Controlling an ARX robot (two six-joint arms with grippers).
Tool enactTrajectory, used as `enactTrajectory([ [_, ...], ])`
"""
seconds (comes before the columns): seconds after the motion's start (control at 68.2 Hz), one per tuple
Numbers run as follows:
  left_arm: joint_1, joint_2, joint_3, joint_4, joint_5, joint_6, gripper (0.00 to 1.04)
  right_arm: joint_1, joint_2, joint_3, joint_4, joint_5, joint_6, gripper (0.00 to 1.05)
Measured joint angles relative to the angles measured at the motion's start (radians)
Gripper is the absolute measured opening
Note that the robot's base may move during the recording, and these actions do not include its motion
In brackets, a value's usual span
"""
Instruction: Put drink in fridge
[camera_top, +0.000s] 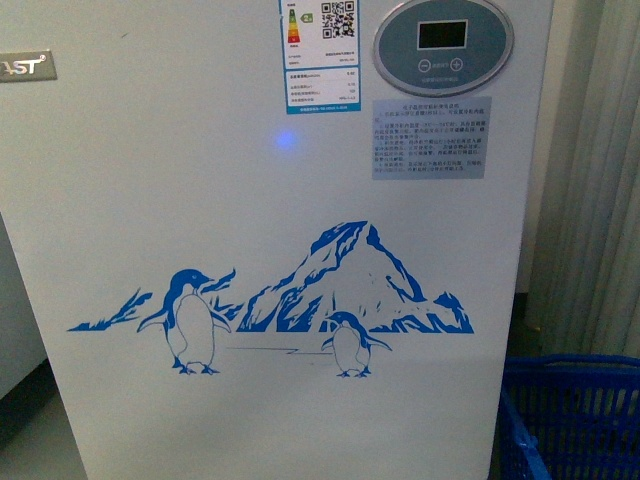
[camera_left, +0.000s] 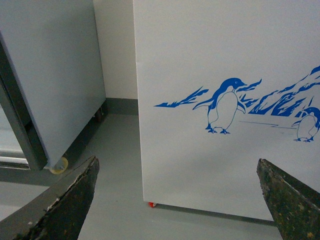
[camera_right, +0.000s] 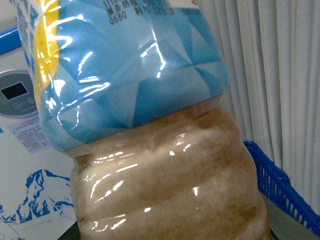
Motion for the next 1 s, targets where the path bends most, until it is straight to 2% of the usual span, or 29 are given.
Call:
enactTrajectory([
  [0.997, 0.000, 0.000, 0.000, 0.000, -0.001, 0.000, 0.97, 0.000, 0.000, -0.006, 0.000, 0.002, -0.001, 0.43],
])
